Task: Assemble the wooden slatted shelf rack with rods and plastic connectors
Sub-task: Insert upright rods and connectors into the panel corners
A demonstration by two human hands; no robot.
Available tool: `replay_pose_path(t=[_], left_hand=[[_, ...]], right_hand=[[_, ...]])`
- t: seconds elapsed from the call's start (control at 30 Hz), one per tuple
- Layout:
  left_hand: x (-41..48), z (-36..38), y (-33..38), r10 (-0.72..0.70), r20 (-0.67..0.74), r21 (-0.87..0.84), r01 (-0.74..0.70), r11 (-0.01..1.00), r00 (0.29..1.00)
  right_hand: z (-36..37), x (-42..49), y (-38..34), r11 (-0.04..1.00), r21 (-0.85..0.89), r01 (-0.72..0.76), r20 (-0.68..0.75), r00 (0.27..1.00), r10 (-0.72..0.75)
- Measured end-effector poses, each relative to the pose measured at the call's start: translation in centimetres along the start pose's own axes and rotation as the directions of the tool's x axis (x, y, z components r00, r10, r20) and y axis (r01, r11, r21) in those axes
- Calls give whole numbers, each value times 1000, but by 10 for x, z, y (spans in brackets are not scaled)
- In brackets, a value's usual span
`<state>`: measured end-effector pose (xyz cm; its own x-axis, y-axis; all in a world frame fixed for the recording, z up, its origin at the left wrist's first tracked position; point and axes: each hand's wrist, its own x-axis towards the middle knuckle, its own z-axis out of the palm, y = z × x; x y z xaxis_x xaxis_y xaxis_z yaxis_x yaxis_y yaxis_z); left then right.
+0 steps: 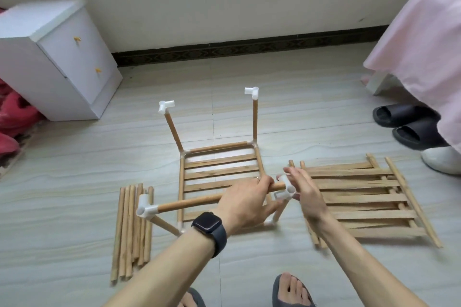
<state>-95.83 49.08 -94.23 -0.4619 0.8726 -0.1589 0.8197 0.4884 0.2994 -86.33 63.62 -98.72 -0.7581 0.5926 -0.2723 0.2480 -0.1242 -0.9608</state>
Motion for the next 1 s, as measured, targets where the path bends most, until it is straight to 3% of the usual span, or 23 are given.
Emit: replay_pose_path(t=[0.1, 0.27, 0.43, 0.77, 1.0], left_hand=[[9, 9, -6, 14, -34, 81, -11, 997, 999], [8, 18, -16, 35, -124, 139, -17, 990, 992], [13, 22, -16, 31, -168, 151, -5, 989, 985], [10, 28, -19, 90, -89, 220, -69, 973, 992], [15, 36, -14, 165, -36, 264, -150, 953, 986]], right_hand=[[7, 8, 6, 993, -120, -1, 104, 995, 13], [14, 1, 17, 986, -153, 73, -112, 990, -90], [23, -1, 18, 991, -101, 84, -185, 978, -101], [20, -5, 21, 995, -29, 91, -247, 964, -95], [23, 0, 32, 958, -249, 143, -138, 974, -181]])
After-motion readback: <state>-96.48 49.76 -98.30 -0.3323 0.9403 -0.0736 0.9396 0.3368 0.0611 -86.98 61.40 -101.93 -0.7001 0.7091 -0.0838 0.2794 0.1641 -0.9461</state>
